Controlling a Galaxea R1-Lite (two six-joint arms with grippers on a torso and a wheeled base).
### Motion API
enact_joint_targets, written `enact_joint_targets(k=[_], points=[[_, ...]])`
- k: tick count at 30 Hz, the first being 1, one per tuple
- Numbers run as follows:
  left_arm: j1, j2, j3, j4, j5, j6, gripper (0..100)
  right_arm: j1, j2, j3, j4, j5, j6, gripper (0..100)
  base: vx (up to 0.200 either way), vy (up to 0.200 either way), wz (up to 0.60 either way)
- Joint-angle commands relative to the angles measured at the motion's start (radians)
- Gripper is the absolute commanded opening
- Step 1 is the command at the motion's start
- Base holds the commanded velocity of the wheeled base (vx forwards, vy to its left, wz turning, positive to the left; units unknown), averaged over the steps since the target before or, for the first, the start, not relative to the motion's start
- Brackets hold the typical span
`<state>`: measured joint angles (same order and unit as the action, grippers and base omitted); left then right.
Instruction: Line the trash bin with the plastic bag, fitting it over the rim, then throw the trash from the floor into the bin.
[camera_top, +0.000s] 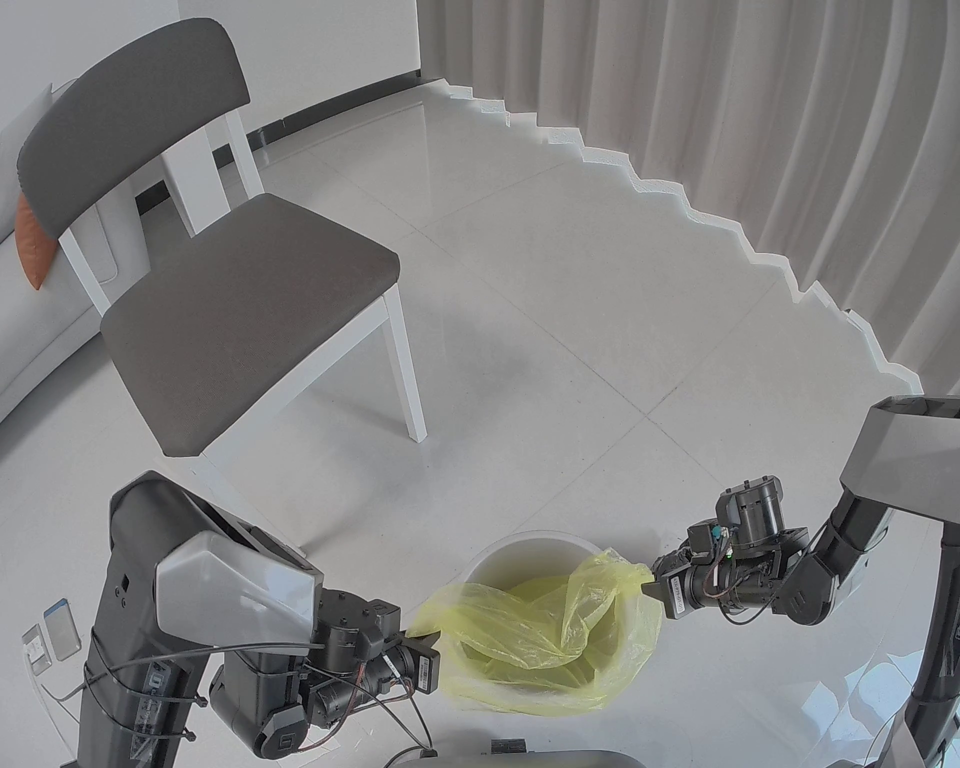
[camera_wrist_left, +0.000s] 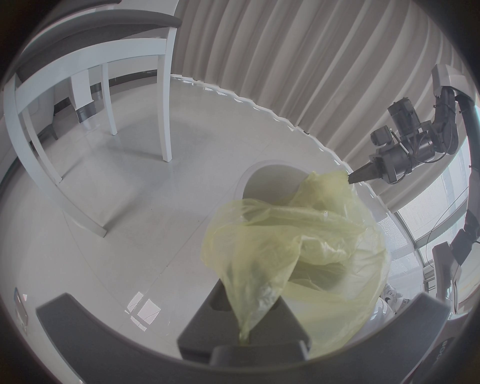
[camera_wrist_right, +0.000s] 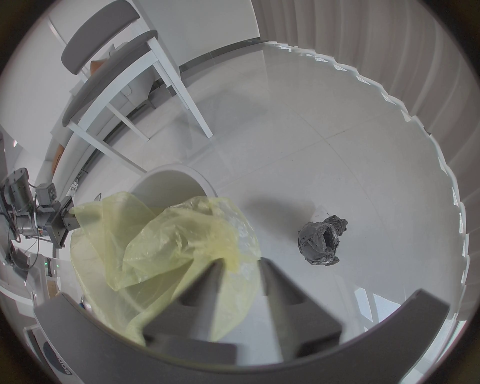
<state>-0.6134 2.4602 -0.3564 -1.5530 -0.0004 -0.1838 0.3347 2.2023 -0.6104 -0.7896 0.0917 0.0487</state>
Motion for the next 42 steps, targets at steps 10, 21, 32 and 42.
enact_joint_targets(k=[10,21,32,42], points=[[0.001,-0.017,-0.125,-0.018,0.0,-0.014,0,-0.063,-0.144,0.107,0.0,0.003,-0.043,100,0.0,0.0,0.0],[0.058,0.026,-0.165,-0.018,-0.001,-0.008,0,-0.04,-0.256,0.146,0.0,0.022,-0.087,100,0.0,0.0,0.0],[0.063,-0.03,-0.096,-0.018,-0.001,-0.006,100,0.072,-0.253,0.195,-0.122,0.026,-0.112,100,0.0,0.0,0.0],[0.109,-0.043,-0.007,-0.018,-0.003,-0.005,100,0.199,-0.185,0.199,-0.161,0.029,-0.187,100,0.0,0.0,0.0]])
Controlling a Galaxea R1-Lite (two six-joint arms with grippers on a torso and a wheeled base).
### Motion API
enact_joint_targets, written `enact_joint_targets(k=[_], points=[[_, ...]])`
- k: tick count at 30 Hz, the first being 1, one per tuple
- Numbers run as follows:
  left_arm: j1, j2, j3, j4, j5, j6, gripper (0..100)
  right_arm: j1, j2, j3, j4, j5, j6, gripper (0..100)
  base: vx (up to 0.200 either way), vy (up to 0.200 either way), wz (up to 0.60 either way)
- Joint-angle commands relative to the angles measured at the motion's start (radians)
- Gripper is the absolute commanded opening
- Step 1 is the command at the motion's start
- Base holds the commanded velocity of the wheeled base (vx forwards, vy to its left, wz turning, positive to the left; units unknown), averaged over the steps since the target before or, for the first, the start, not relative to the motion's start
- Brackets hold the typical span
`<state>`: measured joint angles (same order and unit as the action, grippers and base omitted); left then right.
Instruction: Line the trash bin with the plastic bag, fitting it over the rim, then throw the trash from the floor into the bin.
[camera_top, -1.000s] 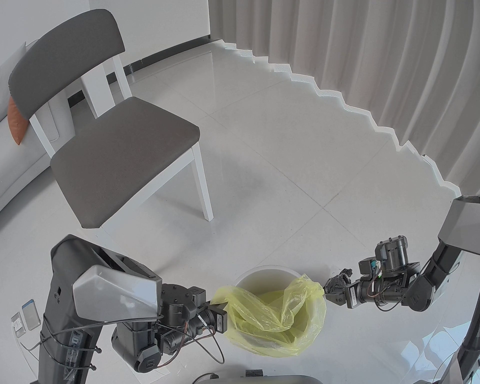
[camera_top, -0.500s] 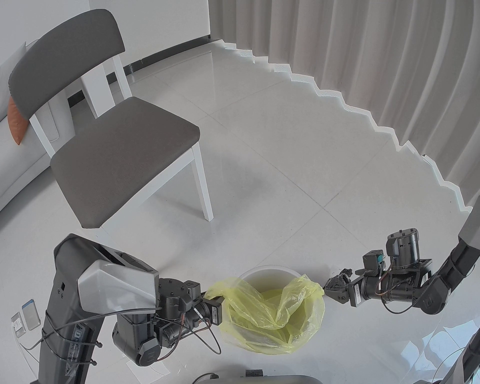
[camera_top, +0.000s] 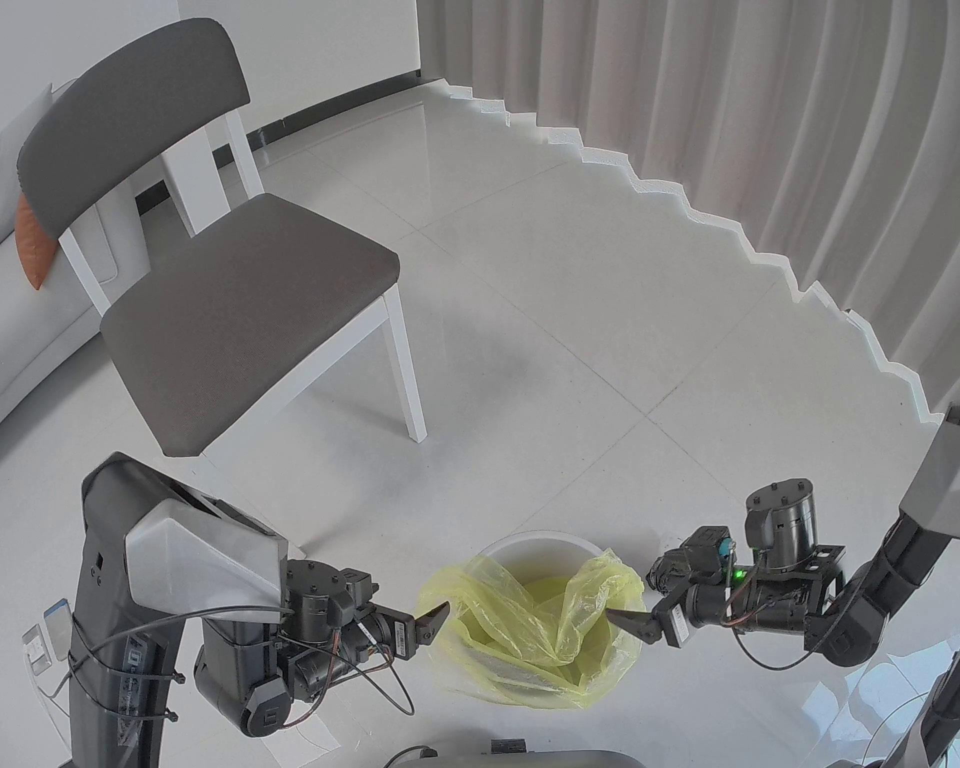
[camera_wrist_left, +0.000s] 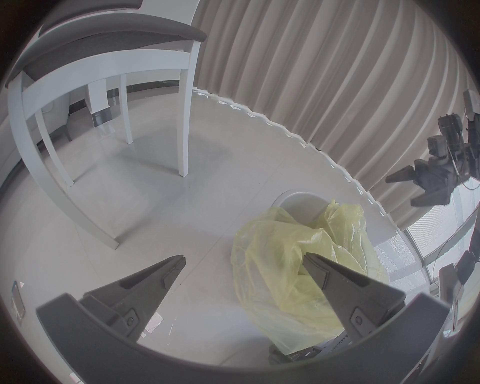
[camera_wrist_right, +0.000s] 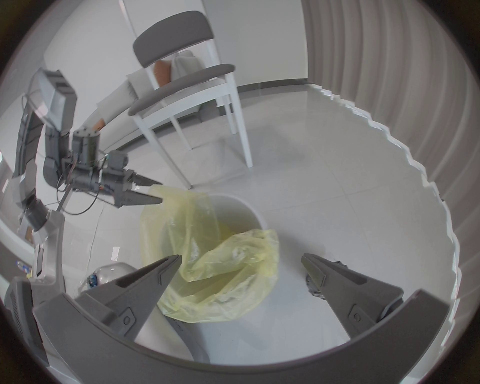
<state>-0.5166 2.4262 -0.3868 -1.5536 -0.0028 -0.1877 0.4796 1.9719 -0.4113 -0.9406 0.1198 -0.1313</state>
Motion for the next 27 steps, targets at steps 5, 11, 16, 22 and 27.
enact_joint_targets(k=[5,11,16,22,27], points=[[0.013,-0.01,0.036,-0.017,-0.002,0.002,100,0.136,0.17,-0.015,-0.106,-0.011,-0.051,100,0.0,0.0,0.0],[0.013,0.004,0.059,-0.017,0.0,0.034,100,0.151,0.283,-0.047,-0.175,-0.017,-0.106,100,0.0,0.0,0.0],[0.047,-0.032,0.124,-0.017,0.0,0.086,100,0.152,0.314,-0.083,-0.171,-0.017,-0.14,100,0.0,0.0,0.0],[0.055,-0.082,0.141,-0.017,0.0,0.088,100,0.163,0.329,-0.118,-0.159,-0.017,-0.143,100,0.0,0.0,0.0],[0.055,-0.125,0.151,-0.017,-0.002,0.086,100,0.197,0.357,-0.178,-0.119,-0.02,-0.145,100,0.0,0.0,0.0]])
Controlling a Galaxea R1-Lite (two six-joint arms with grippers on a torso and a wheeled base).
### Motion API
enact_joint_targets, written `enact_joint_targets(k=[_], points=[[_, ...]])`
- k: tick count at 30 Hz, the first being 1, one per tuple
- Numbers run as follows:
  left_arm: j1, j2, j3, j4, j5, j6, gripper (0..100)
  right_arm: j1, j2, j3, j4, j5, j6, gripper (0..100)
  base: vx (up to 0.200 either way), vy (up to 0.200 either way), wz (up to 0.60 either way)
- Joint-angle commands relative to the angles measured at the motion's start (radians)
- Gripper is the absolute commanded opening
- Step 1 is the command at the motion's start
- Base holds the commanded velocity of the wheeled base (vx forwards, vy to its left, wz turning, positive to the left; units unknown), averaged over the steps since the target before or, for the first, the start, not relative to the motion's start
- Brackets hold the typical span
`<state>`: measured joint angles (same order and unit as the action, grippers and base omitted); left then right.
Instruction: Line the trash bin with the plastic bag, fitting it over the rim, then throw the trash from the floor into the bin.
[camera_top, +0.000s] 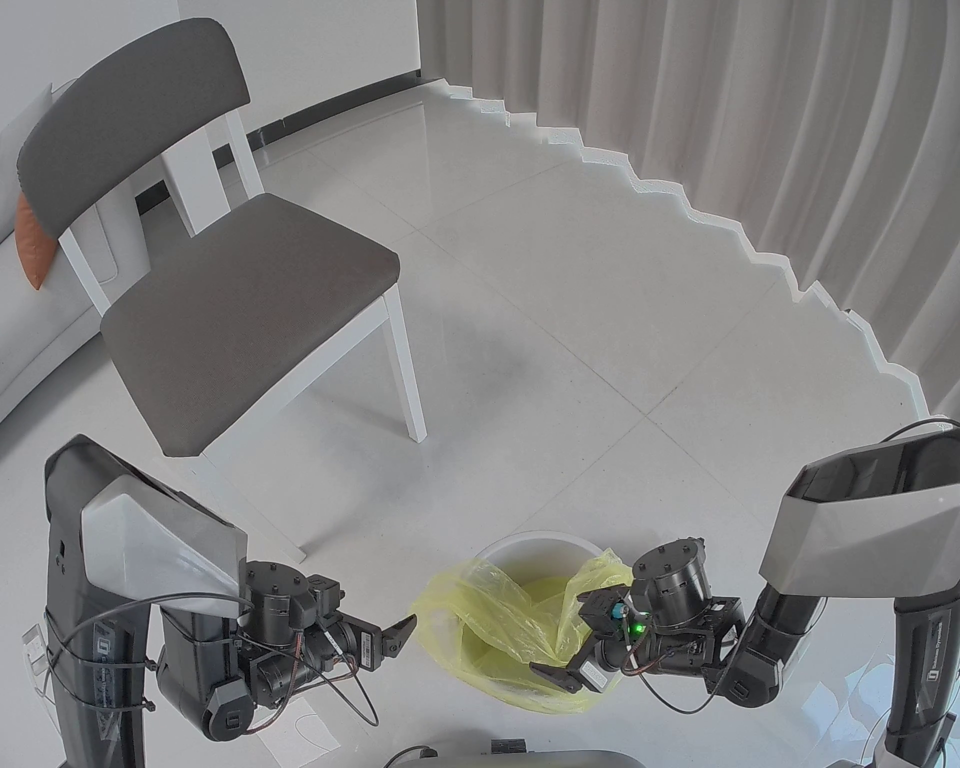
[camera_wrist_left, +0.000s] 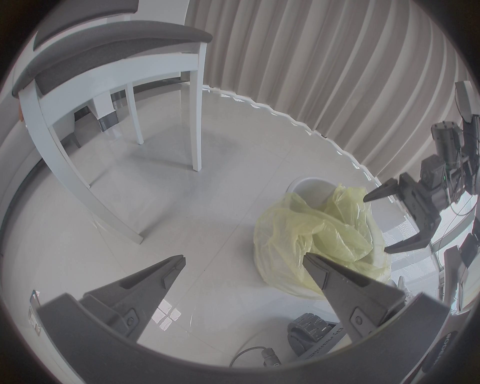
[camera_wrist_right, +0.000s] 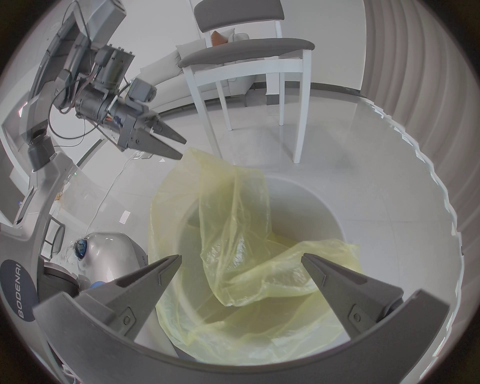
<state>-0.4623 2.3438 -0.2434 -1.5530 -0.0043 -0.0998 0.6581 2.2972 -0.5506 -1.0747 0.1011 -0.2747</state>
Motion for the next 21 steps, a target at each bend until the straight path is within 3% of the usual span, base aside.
enact_joint_targets(k=[1,9,17,18,21], points=[[0.001,-0.049,0.007,-0.018,0.0,-0.001,100,0.018,0.034,-0.052,0.03,-0.006,-0.001,100,0.0,0.0,0.0],[0.001,-0.081,0.021,-0.018,0.001,-0.005,100,0.011,0.05,-0.169,0.182,-0.012,-0.043,100,0.0,0.0,0.0],[0.001,-0.083,0.015,-0.018,0.001,-0.008,100,0.008,0.108,-0.242,0.194,-0.012,-0.052,100,0.0,0.0,0.0],[0.001,-0.083,0.015,-0.018,0.001,-0.008,100,0.008,0.108,-0.244,0.194,-0.011,-0.054,0,0.0,0.0,0.0],[0.002,-0.081,0.015,-0.018,0.001,-0.009,100,0.006,0.131,-0.281,0.211,-0.011,-0.078,0,0.0,0.0,0.0]])
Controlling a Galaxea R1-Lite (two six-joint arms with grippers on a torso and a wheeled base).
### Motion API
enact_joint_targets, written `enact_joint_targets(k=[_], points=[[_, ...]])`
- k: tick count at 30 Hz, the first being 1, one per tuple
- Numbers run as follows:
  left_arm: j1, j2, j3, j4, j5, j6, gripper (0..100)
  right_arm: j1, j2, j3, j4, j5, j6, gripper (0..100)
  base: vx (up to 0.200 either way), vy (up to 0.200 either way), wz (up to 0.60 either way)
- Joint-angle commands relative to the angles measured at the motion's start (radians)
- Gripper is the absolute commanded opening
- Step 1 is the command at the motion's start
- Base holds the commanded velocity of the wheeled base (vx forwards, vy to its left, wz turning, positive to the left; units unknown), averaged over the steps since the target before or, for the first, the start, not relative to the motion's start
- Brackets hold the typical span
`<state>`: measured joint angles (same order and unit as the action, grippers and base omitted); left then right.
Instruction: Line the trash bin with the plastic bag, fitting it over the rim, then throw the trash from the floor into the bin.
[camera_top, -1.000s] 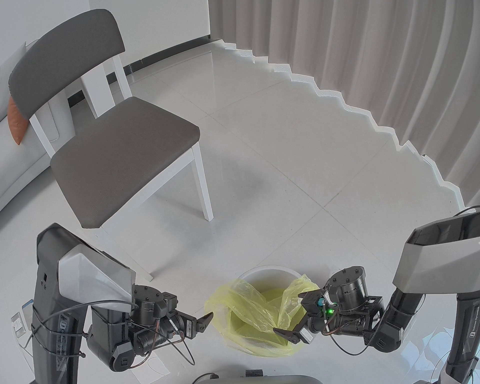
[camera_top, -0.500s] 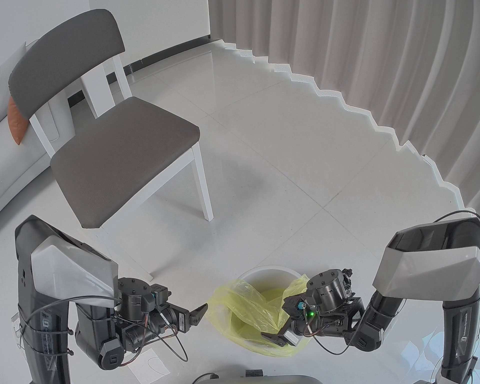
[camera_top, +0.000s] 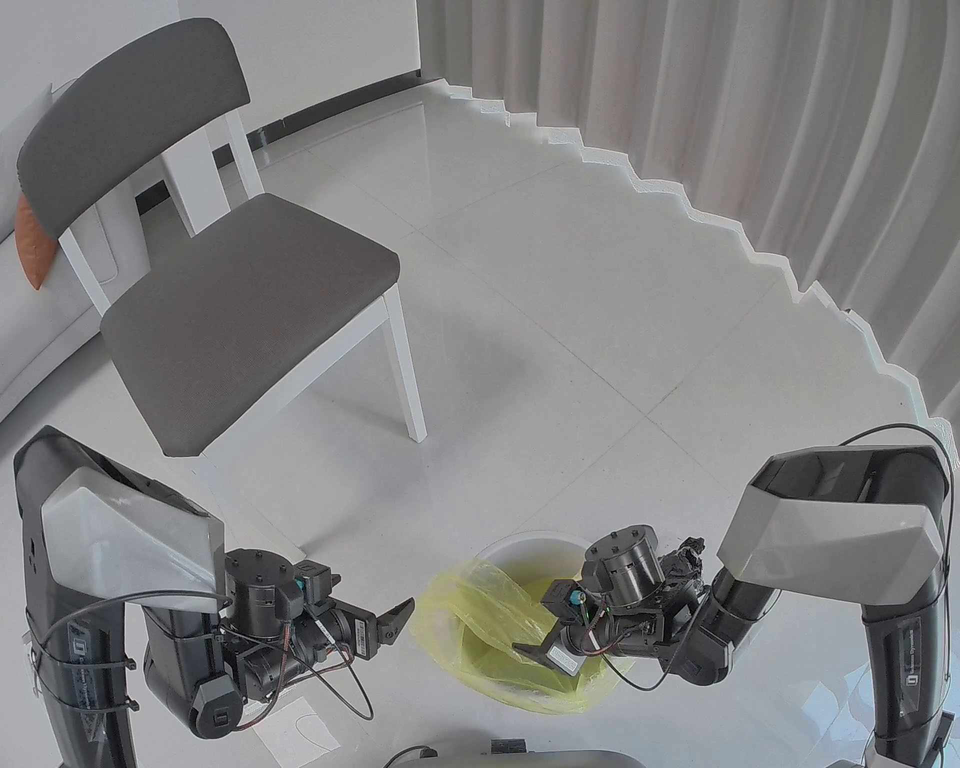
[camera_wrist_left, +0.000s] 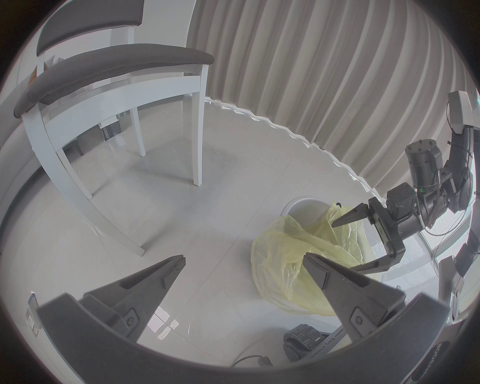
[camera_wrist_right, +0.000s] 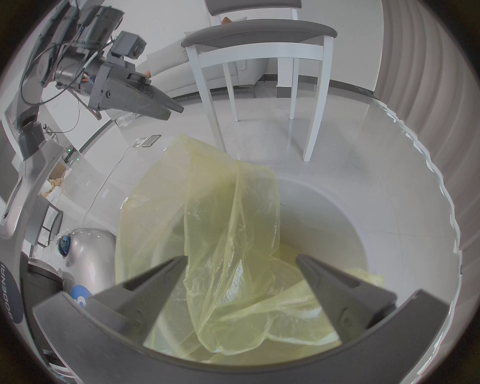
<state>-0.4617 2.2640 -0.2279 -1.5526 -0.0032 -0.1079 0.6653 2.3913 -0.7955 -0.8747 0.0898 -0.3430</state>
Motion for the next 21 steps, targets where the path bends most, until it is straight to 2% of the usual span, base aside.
enact_joint_targets(k=[1,12,21], points=[[0.003,-0.001,-0.001,-0.018,0.0,-0.003,100,-0.001,0.039,-0.042,0.023,0.001,-0.008,0,0.0,0.0,0.0],[0.003,0.003,-0.004,-0.018,0.0,-0.003,100,-0.006,-0.034,-0.077,0.065,-0.002,-0.011,0,0.0,0.0,0.0],[0.021,-0.008,0.004,-0.018,0.008,-0.009,100,0.005,-0.185,-0.149,0.201,-0.056,-0.064,0,0.0,0.0,0.0]])
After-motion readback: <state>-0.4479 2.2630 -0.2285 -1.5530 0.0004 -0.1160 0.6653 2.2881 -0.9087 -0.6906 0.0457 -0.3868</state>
